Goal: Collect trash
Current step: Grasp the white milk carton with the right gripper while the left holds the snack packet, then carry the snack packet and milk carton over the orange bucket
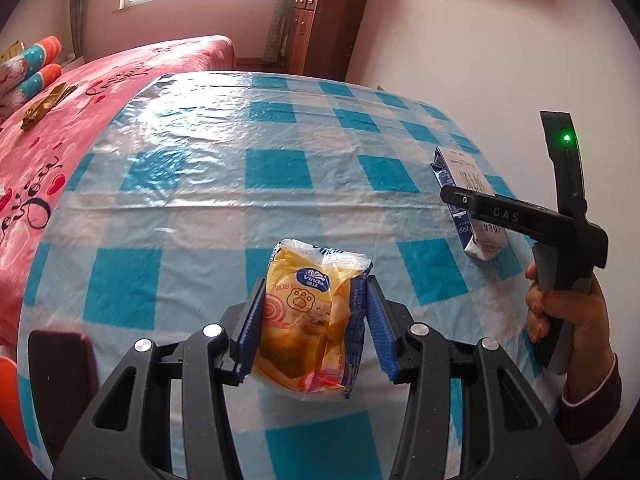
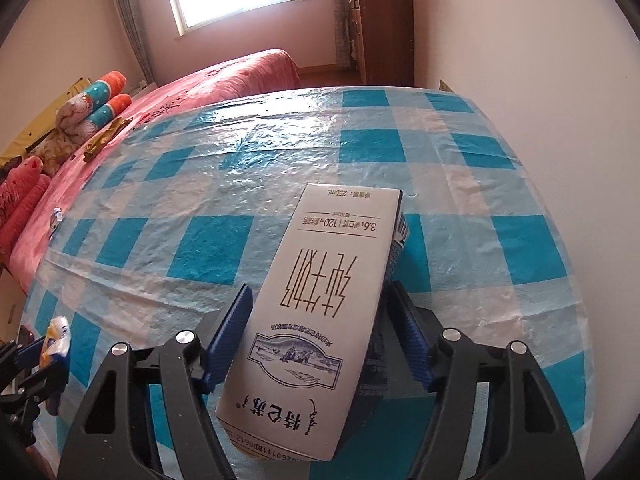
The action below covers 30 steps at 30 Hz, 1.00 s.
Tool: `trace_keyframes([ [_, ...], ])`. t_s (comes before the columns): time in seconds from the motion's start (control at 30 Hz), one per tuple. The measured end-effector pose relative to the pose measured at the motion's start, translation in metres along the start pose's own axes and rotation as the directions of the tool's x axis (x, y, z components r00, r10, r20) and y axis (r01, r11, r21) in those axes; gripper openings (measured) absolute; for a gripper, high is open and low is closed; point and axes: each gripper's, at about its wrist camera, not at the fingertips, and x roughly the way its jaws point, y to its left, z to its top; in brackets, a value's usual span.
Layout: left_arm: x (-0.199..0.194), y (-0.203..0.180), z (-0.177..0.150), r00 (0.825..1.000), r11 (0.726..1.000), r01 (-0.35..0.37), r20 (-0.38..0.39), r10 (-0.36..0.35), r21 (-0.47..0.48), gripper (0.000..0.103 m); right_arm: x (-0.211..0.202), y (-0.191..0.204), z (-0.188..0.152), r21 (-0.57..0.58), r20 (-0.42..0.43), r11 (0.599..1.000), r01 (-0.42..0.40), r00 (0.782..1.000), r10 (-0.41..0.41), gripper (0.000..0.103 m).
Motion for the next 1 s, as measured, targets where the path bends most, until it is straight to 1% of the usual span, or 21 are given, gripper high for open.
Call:
trace_keyframes([
  [0.23,-0.016,0.013,-0.012,1.000,1.000,-0.003,0.018,0.004,-0.027,0.049,0.000,0.001,0.000,-0.005,0.002,1.000,-0.004,1.000,0.004,0.065],
  [0.47,-0.029,0.027,-0.020,0.999,0.998,-0.009,0.033,0.011,-0.057,0.049,-0.007,0.009,-0.004,-0.046,0.013,0.999,0.012,1.000,-0.011,0.061],
  [0.77,-0.046,0.041,-0.025,0.997,0.996,-0.029,0.063,0.034,-0.081,0.049,-0.017,0.005,-0.012,-0.004,0.034,1.000,-0.003,0.999,0.003,0.060],
  [1.0,-0.060,0.055,-0.032,0.995,0.994,-0.047,0.086,0.056,-0.102,0.049,-0.027,0.010,-0.021,0.003,0.051,1.000,-0.023,0.998,0.022,0.060],
])
